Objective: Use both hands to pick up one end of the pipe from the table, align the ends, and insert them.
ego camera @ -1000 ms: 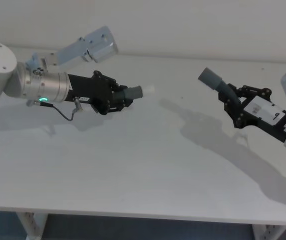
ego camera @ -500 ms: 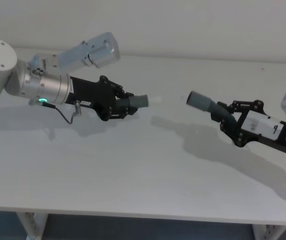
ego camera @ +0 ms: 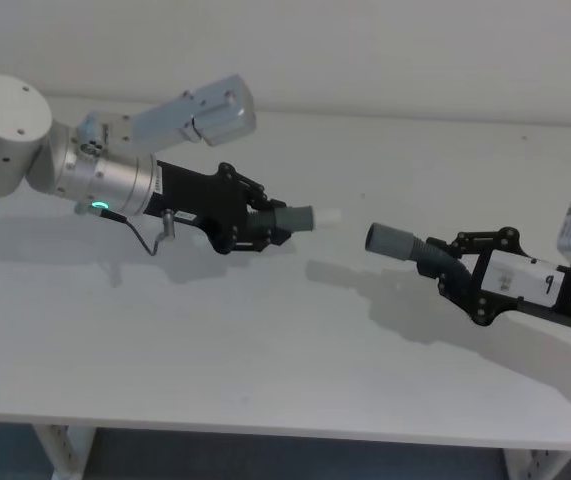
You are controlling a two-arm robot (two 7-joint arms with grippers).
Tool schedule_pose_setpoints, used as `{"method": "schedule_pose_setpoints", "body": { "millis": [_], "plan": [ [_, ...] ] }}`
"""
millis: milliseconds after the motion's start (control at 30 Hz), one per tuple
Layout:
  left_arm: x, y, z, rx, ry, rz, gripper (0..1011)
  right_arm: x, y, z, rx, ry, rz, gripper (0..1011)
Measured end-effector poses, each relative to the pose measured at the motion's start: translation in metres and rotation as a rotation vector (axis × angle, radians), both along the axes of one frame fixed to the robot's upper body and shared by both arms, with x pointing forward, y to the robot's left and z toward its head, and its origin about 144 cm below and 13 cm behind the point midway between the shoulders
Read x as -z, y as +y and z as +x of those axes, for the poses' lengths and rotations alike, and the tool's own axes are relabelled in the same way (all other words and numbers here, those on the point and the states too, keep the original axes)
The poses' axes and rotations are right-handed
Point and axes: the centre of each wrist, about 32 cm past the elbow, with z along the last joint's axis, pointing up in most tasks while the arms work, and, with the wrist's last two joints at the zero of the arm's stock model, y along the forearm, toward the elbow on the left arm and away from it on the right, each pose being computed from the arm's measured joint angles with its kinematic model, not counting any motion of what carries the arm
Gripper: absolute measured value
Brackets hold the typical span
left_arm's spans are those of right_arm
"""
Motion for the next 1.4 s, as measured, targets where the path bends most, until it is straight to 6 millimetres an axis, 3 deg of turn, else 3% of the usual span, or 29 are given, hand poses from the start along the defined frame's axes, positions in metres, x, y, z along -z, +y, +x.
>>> {"method": "schedule_pose_setpoints", "body": {
  "millis": [1400],
  "plan": [
    [0.008, -0.018, 0.004, 0.088, 0.045, -0.01, 360, 0.005, 0.0, 0.001, -0.001, 0.042, -0.029, 239]
  ]
}}
